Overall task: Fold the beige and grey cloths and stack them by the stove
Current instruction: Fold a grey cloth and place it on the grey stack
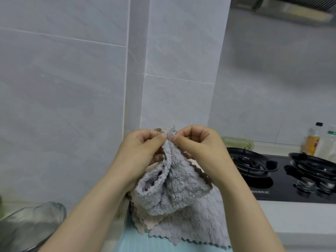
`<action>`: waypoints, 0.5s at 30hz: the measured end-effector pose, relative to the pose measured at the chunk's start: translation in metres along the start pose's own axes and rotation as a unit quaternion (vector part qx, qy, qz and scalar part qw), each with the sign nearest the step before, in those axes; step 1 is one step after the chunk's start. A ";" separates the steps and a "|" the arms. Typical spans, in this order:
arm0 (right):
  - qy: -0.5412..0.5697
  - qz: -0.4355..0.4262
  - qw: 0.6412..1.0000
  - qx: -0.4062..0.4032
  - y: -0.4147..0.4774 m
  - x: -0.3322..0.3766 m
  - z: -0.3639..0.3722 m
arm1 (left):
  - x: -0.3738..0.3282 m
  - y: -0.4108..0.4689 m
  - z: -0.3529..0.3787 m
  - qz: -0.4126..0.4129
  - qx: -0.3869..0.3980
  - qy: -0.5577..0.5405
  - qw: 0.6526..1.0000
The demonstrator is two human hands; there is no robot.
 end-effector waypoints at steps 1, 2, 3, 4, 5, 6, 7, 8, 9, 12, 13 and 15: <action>0.010 0.011 1.000 0.012 0.000 -0.003 0.001 | 0.000 0.000 0.000 -0.002 0.000 -0.001 1.000; 0.027 0.025 0.999 0.028 0.001 -0.006 0.001 | 0.000 0.000 0.000 0.001 0.005 -0.003 1.000; 0.050 0.039 0.997 0.046 0.001 -0.008 0.001 | -0.001 -0.001 0.001 0.006 0.012 -0.007 1.000; 0.078 0.052 0.994 0.063 0.001 -0.010 0.001 | -0.002 -0.002 0.002 0.009 0.018 -0.014 1.000; 0.101 0.062 0.990 0.075 0.000 -0.011 0.000 | -0.003 -0.004 0.004 0.009 0.023 -0.023 0.999; 0.111 0.069 0.988 0.083 0.000 -0.012 0.000 | -0.003 -0.004 0.004 0.005 0.025 -0.035 0.999; 0.108 0.072 0.988 0.087 0.000 -0.013 0.000 | -0.003 -0.005 0.005 0.001 0.027 -0.047 0.999; 0.095 0.071 0.989 0.087 0.000 -0.014 0.001 | -0.003 -0.005 0.005 0.000 0.028 -0.052 0.998; 0.076 0.067 0.991 0.084 0.000 -0.015 0.002 | -0.004 -0.005 0.005 0.004 0.027 -0.049 0.998; 0.015 0.038 0.997 0.064 0.001 -0.013 0.004 | -0.004 -0.003 0.001 0.020 0.009 -0.006 1.000; 0.007 0.034 0.997 0.062 0.002 -0.012 0.004 | -0.004 -0.002 0.000 0.020 0.004 0.004 1.000; 0.011 0.033 0.997 0.073 0.002 -0.013 0.005 | -0.002 -0.002 -0.001 0.015 0.002 0.004 1.000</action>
Point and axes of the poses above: each hand's wrist, its own y-axis towards the middle knuckle, its own z-axis out of the palm, x = y × z, the point moved 8 cm from there along y, towards the middle knuckle, and after that the axes turned 6 degrees about -y, right-handed, at the moved point
